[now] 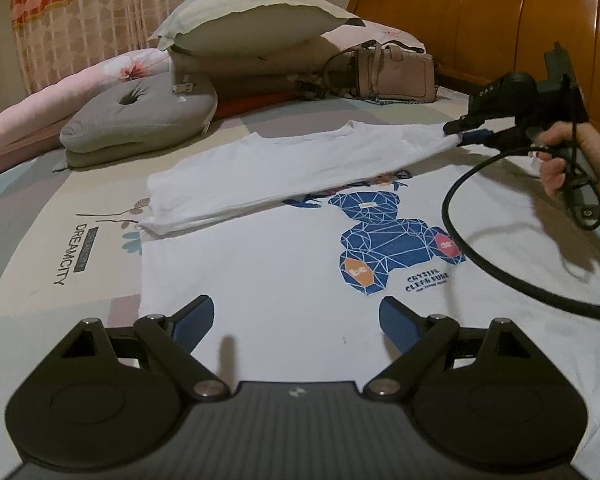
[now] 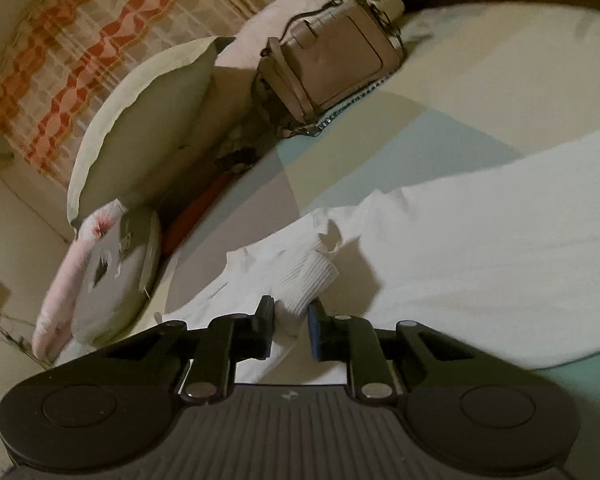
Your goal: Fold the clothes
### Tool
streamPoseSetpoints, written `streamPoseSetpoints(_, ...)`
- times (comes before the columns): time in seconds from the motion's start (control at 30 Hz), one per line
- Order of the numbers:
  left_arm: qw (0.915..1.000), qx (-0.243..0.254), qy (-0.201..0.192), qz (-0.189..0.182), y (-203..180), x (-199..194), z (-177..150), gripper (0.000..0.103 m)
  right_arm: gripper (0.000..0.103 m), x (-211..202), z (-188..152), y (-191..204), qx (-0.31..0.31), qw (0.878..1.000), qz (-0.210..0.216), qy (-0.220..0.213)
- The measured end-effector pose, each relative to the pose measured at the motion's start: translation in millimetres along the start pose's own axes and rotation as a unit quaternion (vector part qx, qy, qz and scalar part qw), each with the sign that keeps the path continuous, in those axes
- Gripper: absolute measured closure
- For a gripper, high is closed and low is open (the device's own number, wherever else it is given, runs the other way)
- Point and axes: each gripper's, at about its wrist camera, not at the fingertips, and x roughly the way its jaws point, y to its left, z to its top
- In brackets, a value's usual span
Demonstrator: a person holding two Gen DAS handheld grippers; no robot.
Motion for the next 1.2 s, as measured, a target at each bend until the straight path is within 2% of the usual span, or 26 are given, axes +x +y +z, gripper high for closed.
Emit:
streamPoseSetpoints(0.07, 1.0, -0.001, 0.0, 0.0, 0.4, 0.2, -0.3, 0.013, 0.079, -5.7, -1.1, 4.7, -0.012, 1.0, -0.015, 0.001)
streamPoseSetpoints(0.2, 1.0, 0.0, 0.001, 0.002, 0.8, 1.0, -0.1, 0.013, 0.073, -12.0, -9.4, 7.2, -0.035, 0.995, -0.085, 0.031)
streamPoseSetpoints(0.27, 1.0, 0.001, 0.0, 0.003, 1.4, -0.1, 0.1, 0.013, 0.072, -23.2, -11.3, 16.1, -0.064, 0.992, -0.105, 0.006)
streamPoseSetpoints(0.33, 1.0, 0.0, -0.002, 0.005, 3.3, -0.7, 0.8, 0.013, 0.063, -33.6, -12.4, 27.2, -0.105, 0.987, -0.117, -0.025)
streamPoseSetpoints(0.4, 1.0, -0.001, 0.0, 0.009, 5.1, 0.1, 0.7, 0.013, 0.047, -29.3, -9.3, 41.0, -0.144, 0.984, -0.094, -0.039)
streamPoseSetpoints(0.47, 0.9999, -0.002, 0.003, 0.013, 6.5, 1.2, 0.2, 0.013, 0.041, -14.2, -7.2, 49.4, -0.181, 0.981, -0.065, -0.03)
streamPoseSetpoints(0.57, 0.9997, -0.001, 0.01, 0.022, 6.4, 3.4, -1.2, 0.013, 0.04, 18.6, -6.0, 50.8, -0.223, 0.974, -0.031, 0.015)
streamPoseSetpoints(0.63, 0.9996, 0.0, 0.013, 0.023, 6.6, 3.3, -1.9, 0.013, 0.041, 38.4, -6.0, 36.2, -0.227, 0.972, -0.032, 0.054)
streamPoseSetpoints(0.7, 0.9996, 0.002, 0.015, 0.023, 6.8, 2.6, -2.6, 0.013, 0.04, 33.2, -3.7, 26.5, -0.223, 0.974, -0.01, 0.047)
streamPoseSetpoints(0.73, 0.9997, 0.002, 0.015, 0.02, 7.4, 1.4, -3.0, 0.013, 0.038, 27.8, -0.8, 27.2, -0.219, 0.975, -0.025, 0.042)
streamPoseSetpoints(0.8, 0.9998, 0.001, 0.014, 0.017, 8.9, -0.8, -3.4, 0.013, 0.022, 15.5, 1.6, 35.2, -0.224, 0.974, -0.037, 0.02)
streamPoseSetpoints(0.87, 0.9997, 0.0, 0.015, 0.019, 9.8, -2.5, -3.5, 0.013, 0.012, 8.4, 1.0, 47.0, -0.238, 0.971, 0.007, 0.01)
streamPoseSetpoints(0.93, 0.9996, 0.0, 0.017, 0.021, 10.2, -4.0, -3.7, 0.013, 0.01, 16.1, -1.1, 56.0, -0.254, 0.967, 0.031, 0.021)
streamPoseSetpoints(1.0, 0.9995, 0.003, 0.022, 0.023, 9.4, -4.4, -4.0, 0.013, 0.005, 29.8, -4.3, 53.1, -0.255, 0.965, 0.026, 0.05)
streamPoseSetpoints(1.07, 0.9994, 0.003, 0.028, 0.022, 9.0, -3.7, -3.5, 0.013, 0.008, 43.1, -3.9, 39.9, -0.243, 0.967, -0.007, 0.08)
streamPoseSetpoints(1.2, 0.9989, 0.026, 0.031, 0.025, 4.7, -7.7, 0.9, 0.013, 0.006, 4.1, 4.4, 40.1, -0.241, 0.969, -0.025, 0.057)
